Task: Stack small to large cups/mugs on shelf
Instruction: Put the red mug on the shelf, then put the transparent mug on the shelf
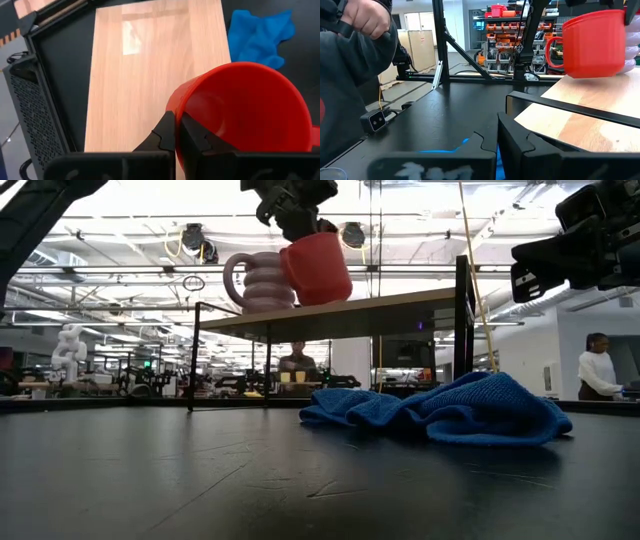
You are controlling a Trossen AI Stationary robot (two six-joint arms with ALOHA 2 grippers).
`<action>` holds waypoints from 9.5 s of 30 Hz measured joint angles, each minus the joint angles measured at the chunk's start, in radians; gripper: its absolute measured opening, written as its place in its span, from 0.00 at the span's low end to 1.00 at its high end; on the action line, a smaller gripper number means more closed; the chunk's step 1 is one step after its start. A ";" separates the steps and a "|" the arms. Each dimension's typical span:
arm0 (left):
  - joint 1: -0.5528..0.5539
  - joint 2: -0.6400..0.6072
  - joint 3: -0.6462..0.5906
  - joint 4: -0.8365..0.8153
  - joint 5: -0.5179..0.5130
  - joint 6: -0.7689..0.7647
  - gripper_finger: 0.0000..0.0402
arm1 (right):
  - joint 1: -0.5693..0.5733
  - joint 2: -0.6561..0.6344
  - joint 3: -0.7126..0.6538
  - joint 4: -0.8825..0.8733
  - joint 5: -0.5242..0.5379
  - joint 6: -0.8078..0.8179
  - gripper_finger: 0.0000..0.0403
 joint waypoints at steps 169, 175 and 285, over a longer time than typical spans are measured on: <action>-0.193 0.097 0.000 0.083 -0.647 -0.040 0.20 | 0.000 0.001 0.000 -0.014 -0.002 -0.018 0.00; -0.200 0.097 0.000 0.080 -0.662 -0.043 0.21 | 0.000 0.001 0.000 -0.014 -0.002 -0.025 0.00; -0.288 -0.655 -0.189 0.046 -0.688 -0.471 0.00 | 0.000 0.002 0.000 -0.004 -0.003 -0.016 0.00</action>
